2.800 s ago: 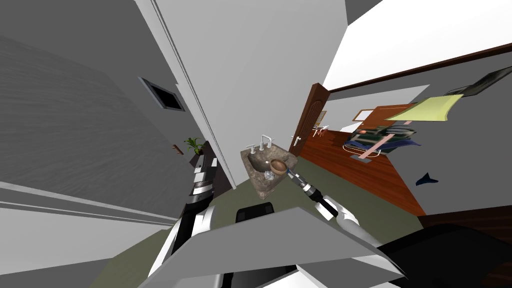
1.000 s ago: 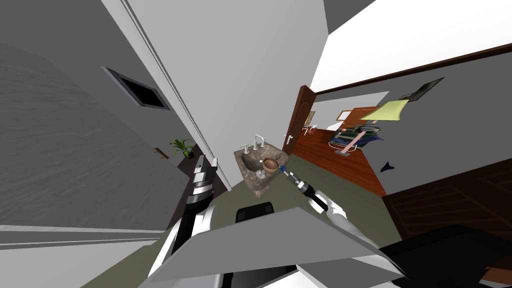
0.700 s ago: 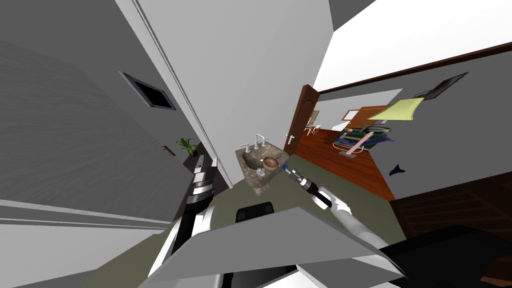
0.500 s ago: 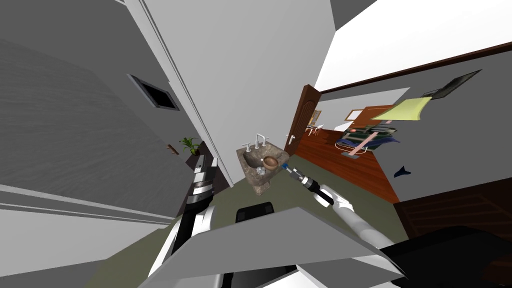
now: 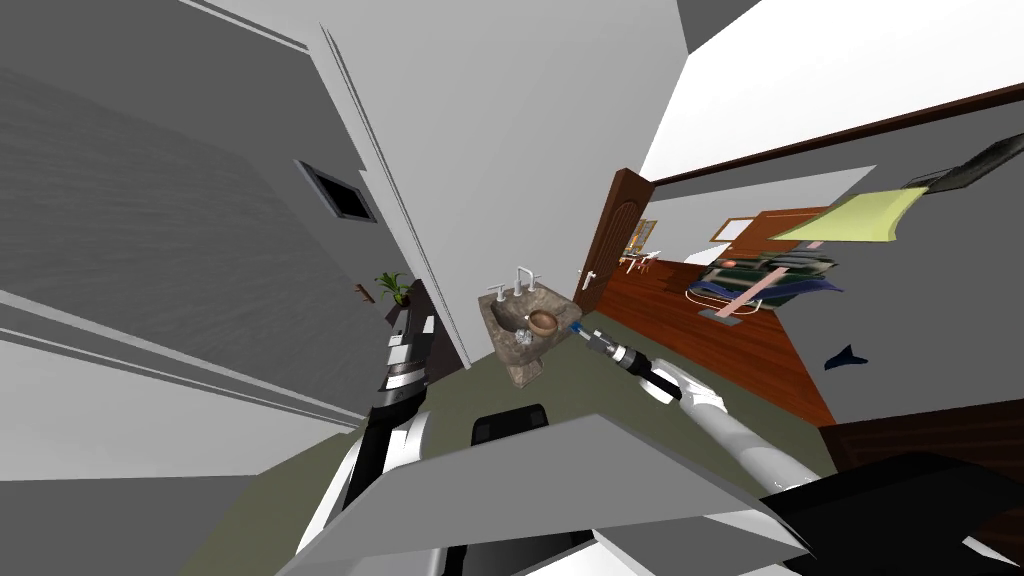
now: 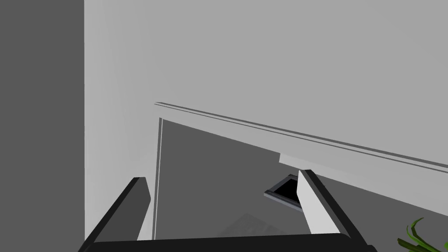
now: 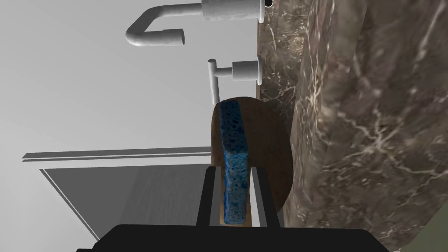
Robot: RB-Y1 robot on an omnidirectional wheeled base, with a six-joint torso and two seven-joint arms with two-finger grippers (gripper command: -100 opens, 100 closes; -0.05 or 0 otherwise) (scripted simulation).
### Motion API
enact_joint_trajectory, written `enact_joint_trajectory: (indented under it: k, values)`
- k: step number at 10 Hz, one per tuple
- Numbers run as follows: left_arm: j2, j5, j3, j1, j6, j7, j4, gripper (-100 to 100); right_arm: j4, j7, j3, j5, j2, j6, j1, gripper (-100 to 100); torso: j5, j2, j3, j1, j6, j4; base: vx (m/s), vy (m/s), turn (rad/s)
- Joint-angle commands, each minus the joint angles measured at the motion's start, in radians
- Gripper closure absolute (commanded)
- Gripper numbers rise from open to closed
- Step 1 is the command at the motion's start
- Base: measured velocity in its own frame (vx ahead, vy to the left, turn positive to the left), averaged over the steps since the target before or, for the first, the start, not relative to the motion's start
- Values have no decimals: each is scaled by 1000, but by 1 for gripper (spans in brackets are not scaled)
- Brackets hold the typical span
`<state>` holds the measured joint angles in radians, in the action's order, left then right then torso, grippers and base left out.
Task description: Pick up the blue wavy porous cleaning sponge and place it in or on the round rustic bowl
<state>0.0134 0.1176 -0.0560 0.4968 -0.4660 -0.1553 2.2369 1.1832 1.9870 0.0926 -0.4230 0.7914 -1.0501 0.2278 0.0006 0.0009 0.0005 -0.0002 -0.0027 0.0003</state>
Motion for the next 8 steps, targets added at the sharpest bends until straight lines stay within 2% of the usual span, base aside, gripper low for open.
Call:
enact_joint_trajectory:
  k: [1, 2, 3, 4, 5, 6, 7, 8]
  values:
    - [0, 0, 0, 0, 0, 0, 0, 0, 20, -50, 6, 0, 50, 6, -1, 100, 0, 0, 0, 0, 0, 0, -53, -2, 102]
    - [0, 0, 0, 0, 0, 0, 0, 0, 20, -55, 6, 0, 50, 6, -1, 100, 0, 0, 0, 1, -1, 0, -47, -12, 69]
    - [0, 0, 0, 0, 0, 0, 0, 0, 26, -95, 12, 1, 93, 2, -4, 100, 0, -1, 0, 0, 0, 0, -60, -6, 126]
    - [0, 0, 0, 0, 0, 0, 0, 0, 26, -100, 12, 1, 94, 2, -4, 100, 1, 0, 0, 0, -1, 0, -47, -11, 64]
    - [0, 0, 0, 0, 0, 0, 0, 0, 33, -138, 18, 2, 137, -3, -7, 100, 0, 0, 0, 0, 0, 0, -64, -6, 114]
    - [0, 0, 0, 0, 0, 0, 0, 0, 33, -146, 18, 2, 138, -3, -7, 100, 1, 0, 0, 1, -1, 0, -51, -12, 69]
    - [0, 0, 0, 0, 0, 0, 0, 0, 39, -185, 24, 3, 182, -7, -10, 100, 0, 0, 0, 0, 0, 0, -58, -6, 128]
    - [0, 0, 0, 0, 0, 0, 0, 0, 39, -193, 24, 3, 184, -7, -10, 100, 1, 0, 0, 1, -1, 0, -49, -8, 73]
